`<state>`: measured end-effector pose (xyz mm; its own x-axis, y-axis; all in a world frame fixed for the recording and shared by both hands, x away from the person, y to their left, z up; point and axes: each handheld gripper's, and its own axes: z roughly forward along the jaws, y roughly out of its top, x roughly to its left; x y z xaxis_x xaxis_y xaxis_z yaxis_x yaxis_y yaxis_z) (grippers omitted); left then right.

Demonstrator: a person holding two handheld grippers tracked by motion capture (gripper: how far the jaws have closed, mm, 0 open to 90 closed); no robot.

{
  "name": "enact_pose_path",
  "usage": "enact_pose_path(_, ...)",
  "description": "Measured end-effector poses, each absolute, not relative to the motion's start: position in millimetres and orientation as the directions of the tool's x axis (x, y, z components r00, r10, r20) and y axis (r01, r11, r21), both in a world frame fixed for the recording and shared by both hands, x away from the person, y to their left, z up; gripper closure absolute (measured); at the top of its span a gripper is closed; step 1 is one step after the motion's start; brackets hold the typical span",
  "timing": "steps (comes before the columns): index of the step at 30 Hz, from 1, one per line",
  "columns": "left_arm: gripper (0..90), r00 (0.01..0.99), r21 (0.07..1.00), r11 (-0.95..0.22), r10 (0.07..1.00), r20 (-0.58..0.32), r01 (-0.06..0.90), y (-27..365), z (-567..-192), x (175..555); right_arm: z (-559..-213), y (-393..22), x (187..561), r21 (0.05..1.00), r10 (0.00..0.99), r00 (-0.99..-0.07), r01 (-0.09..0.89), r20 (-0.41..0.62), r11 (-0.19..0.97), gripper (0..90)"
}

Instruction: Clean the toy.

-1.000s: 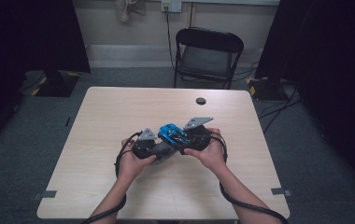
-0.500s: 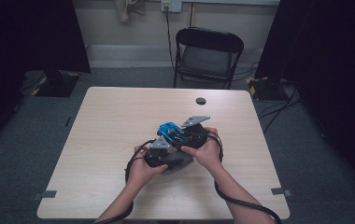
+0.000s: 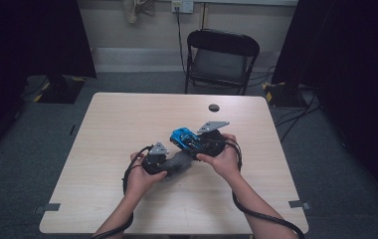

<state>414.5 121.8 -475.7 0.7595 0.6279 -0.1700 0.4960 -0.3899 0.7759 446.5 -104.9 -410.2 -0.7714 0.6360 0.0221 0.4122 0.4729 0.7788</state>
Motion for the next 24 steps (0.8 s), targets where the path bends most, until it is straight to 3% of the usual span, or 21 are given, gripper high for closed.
enact_pose_path(13,64.3,0.677,0.782,-0.347,0.725,-0.128,0.519,156,-467,429,-409,-109,438,0.78,0.626,-0.78,0.407,0.025,0.476,27.9)
enact_pose_path(24,64.0,0.635,0.804,-0.294,0.762,-0.13,0.517,153,-458,446,-410,-103,427,0.778,0.596,-0.802,0.388,0.022,0.494,27.9)
